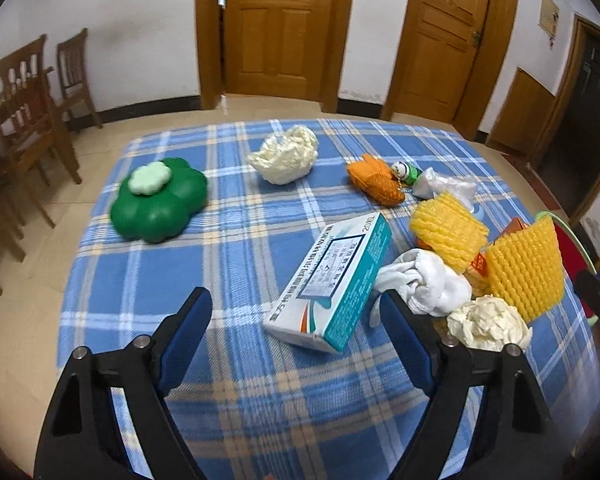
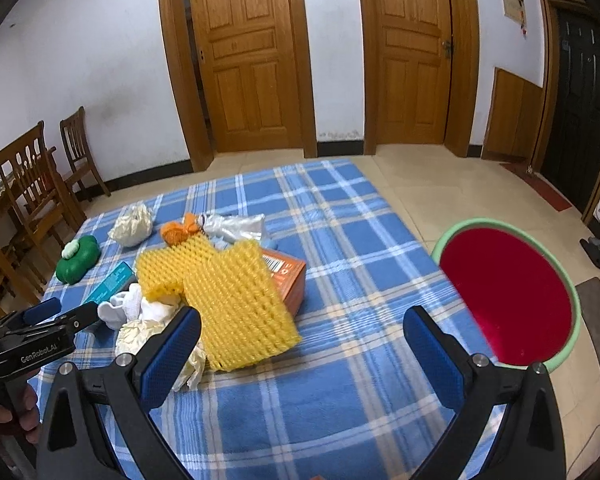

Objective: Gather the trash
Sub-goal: 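Grasp the teal medicine box with the left tool while the right tool grasps a yellow foam net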

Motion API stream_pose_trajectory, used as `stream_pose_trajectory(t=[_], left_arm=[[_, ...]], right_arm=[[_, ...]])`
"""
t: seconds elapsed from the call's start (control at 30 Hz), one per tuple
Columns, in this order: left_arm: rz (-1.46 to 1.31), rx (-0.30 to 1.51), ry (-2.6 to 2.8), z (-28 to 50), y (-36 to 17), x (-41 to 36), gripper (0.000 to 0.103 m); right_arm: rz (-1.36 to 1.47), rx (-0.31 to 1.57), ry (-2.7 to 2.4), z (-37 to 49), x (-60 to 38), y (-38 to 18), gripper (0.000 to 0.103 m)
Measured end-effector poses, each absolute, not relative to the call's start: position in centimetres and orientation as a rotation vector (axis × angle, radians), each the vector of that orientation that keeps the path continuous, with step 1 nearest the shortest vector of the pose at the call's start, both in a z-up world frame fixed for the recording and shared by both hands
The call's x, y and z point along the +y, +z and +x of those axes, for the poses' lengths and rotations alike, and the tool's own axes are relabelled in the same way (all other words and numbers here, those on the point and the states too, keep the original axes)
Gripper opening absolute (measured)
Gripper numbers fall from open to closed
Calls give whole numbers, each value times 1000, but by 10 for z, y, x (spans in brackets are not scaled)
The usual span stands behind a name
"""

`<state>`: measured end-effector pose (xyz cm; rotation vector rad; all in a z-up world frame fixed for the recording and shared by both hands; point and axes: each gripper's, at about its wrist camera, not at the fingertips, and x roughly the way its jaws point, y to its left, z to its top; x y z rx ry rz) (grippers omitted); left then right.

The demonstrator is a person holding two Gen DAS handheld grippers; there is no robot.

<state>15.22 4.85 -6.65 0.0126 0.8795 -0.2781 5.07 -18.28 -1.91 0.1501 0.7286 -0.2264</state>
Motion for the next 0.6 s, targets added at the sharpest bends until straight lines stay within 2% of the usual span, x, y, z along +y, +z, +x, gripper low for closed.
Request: stream_pose_trajectory(t=[0.17,0.23,0.43,0.5,0.53,0.6], left_arm=[[-52,951,-366,171,-83,52,75],[-61,963,-372,176,-88,53,69],[-103,942,-409,177,-89,60,53],[-122,941,-424,176,-89,62,41],[-136,940,-432,176,-88,64,38],[-150,934,-442,174,-87,66,29]], right_arm=[[144,749,-213,66,-178,-29,103],[152,756,-201,70,-177,-33,99],[166,797,-177,77,-176,-43,75],[169,811,-163,77,-175,-45,64],[171,818,-158,77,-175,-47,62],[183,824,-145,76,-175,-48,49]])
